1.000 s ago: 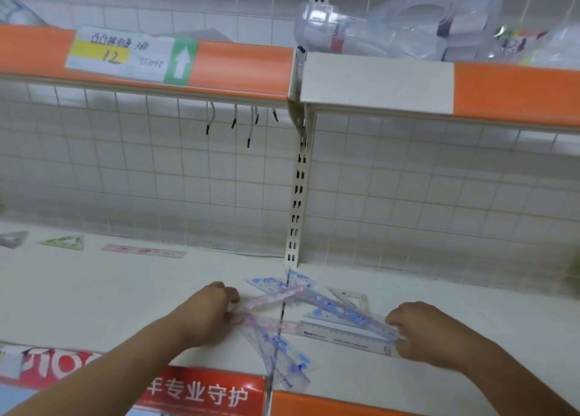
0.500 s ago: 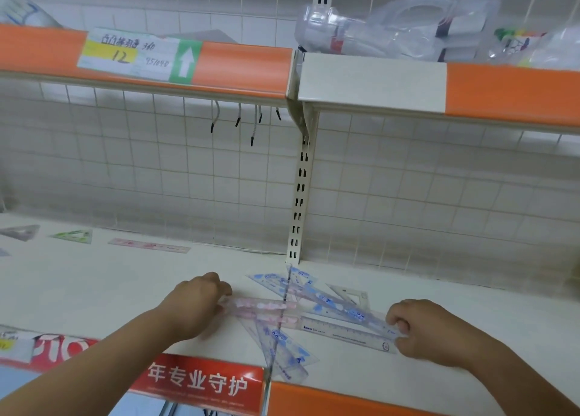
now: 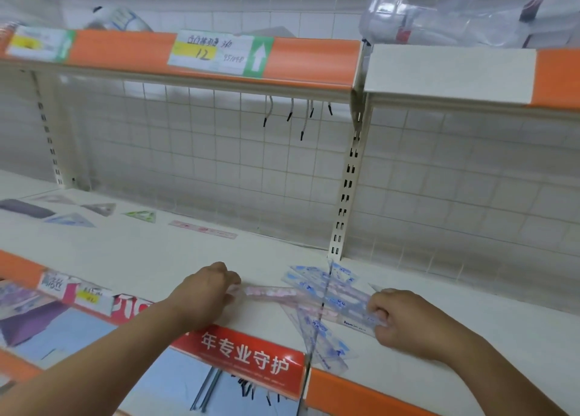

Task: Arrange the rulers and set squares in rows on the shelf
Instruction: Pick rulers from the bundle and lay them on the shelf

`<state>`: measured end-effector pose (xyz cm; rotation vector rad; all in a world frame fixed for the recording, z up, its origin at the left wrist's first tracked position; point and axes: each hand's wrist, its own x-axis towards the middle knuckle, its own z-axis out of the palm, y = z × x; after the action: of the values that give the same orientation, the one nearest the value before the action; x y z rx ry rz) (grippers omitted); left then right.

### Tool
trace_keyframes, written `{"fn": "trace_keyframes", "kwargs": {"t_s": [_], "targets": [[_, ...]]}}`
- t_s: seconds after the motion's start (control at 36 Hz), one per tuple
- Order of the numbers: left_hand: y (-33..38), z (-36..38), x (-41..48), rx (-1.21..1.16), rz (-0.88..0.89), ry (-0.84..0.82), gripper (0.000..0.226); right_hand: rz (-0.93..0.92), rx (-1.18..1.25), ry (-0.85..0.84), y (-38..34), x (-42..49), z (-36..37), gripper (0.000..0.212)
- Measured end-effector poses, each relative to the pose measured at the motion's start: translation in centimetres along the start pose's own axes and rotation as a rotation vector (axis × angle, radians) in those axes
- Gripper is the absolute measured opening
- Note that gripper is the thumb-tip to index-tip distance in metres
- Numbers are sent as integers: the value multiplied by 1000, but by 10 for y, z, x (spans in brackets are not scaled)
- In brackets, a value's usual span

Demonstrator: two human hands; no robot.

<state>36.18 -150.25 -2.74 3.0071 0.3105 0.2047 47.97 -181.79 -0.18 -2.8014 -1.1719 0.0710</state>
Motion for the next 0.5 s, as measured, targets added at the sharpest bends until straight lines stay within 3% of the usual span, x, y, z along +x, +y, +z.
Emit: {"fn": "trace_keyframes", "kwargs": {"t_s": [0.14,0.5], "targets": [[-19,-5,-13,0,-44,11,34,-61,15,-22,-21,13,-1,17],[-99,-30,-56,-13,-135,17,30,-96,-36,-16,-99,47,-6,20]]}}
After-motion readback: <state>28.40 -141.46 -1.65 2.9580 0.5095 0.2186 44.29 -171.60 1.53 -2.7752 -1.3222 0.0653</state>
